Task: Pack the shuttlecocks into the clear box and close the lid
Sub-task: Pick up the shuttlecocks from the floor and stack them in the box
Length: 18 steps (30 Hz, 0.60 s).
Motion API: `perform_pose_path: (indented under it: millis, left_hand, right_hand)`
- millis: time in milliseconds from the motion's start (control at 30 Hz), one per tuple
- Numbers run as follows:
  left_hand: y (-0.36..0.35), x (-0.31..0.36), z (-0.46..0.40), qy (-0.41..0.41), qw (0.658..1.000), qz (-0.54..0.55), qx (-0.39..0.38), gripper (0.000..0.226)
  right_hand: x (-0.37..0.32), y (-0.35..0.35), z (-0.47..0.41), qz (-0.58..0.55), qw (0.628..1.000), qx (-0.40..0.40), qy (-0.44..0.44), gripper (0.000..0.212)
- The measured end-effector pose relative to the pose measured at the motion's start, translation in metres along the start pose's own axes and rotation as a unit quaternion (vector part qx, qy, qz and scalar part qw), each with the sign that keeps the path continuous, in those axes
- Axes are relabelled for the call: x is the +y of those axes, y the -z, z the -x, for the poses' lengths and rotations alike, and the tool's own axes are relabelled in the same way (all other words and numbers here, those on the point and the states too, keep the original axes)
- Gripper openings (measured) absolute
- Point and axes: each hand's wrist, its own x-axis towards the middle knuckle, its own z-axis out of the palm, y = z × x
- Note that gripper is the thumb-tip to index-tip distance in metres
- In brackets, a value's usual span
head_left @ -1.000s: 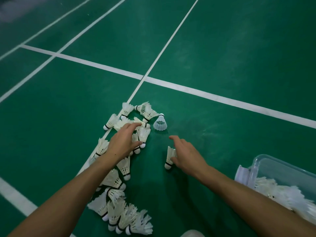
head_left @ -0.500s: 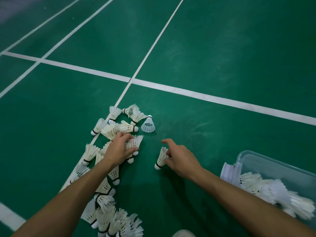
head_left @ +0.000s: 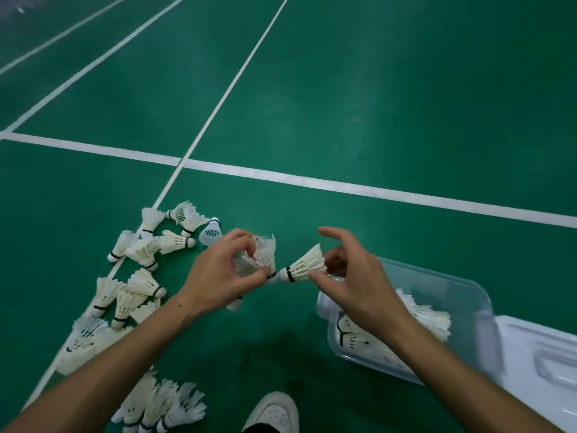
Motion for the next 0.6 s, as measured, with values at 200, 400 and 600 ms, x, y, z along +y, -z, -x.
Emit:
perform_pose_path:
  millis: [200, 400, 600]
  left_hand:
    - [-0.046, 0.079, -0.023, -0.096, 0.995, 0.018, -0.009, 0.038]
    - [-0.100, 0.126, -0.028, -0.123, 0.992, -0.003, 0.005, 0.056]
    - [-0.132, 0.136, -0.032, -0.148, 0.979, -0.125, -0.068, 0.064]
  right_hand:
    - [0.029, 0.067, 0.052, 0.009, 0.995, 0.086, -0.044, 0.068]
    - [0.062, 0.114, 0.092, -0.028, 0.983, 0.161, -0.089, 0.065]
    - [0.101, 0.137, 0.106, -0.005, 0.971, 0.194, -0.137, 0.064]
